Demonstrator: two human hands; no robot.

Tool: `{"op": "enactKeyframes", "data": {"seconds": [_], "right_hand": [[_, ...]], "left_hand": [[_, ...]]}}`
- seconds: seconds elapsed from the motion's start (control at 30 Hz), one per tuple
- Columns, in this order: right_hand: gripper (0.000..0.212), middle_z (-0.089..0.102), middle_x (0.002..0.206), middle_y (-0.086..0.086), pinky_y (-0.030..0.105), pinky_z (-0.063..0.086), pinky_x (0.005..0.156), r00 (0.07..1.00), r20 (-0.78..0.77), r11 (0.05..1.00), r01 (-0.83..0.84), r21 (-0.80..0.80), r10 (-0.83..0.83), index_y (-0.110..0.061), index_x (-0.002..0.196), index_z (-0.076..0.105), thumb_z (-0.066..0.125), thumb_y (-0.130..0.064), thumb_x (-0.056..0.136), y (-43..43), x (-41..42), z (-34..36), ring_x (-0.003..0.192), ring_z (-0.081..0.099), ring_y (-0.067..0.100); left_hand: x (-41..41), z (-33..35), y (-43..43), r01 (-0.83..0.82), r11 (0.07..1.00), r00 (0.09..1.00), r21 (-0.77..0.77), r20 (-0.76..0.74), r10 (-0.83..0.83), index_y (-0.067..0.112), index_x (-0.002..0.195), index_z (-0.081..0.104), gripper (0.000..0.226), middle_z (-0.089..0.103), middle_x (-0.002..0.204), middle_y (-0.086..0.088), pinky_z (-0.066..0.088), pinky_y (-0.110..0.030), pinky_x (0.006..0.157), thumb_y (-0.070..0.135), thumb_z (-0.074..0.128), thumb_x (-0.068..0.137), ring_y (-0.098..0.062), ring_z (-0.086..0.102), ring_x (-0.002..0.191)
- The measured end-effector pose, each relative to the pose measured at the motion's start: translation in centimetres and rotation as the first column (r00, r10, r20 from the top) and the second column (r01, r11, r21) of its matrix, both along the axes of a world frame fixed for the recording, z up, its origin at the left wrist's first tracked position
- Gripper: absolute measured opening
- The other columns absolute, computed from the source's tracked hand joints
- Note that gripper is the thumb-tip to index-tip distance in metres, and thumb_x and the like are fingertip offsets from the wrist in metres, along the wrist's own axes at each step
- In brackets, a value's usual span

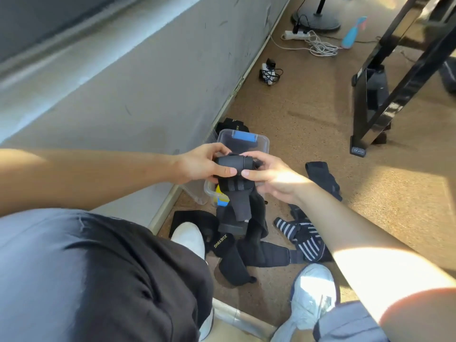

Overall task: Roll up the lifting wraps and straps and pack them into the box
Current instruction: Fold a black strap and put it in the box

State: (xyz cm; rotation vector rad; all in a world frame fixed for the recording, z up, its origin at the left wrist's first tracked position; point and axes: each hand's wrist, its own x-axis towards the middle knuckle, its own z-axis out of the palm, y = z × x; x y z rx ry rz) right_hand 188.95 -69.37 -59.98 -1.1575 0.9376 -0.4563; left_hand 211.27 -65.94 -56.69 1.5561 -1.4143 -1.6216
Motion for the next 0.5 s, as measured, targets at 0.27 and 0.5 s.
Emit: {"op": "enactKeyframes", "data": {"seconds": [0.27, 0.5], "right_hand": [[0.056, 0.065, 0.129, 0.013, 0.058, 0.048, 0.108, 0.999, 0.042, 0.999, 0.007, -0.047, -0.005, -0.030, 0.126, 0.065, 0.079, 0.000, 0.081, 0.7, -0.2, 3.1, 0.121, 0.064, 0.030], [0.061, 0.057, 0.139, 0.015, 0.050, 0.051, 0.107, 0.984, 0.153, 0.995, 0.090, 0.031, -0.094, -0.026, 0.127, 0.066, 0.079, 0.005, 0.076, 1.3, -0.6, 3.6, 0.127, 0.059, 0.031]], "left_hand": [[-1.8, 5.6, 0.7, 0.055, 0.997, 0.961, -0.048, 0.275, -0.040, 0.018, 0.128, 0.053, 0.049, 0.057, 0.113, -0.003, 0.059, -0.025, 0.073, 0.008, 0.080, 0.087, -0.015, 0.065, 0.094], [-3.1, 5.6, 1.8, -0.205, 0.977, 0.970, -0.066, 0.118, 0.212, 0.016, 0.124, 0.059, 0.045, 0.067, 0.114, -0.003, 0.057, -0.024, 0.072, 0.015, 0.082, 0.085, -0.015, 0.068, 0.098]]}}
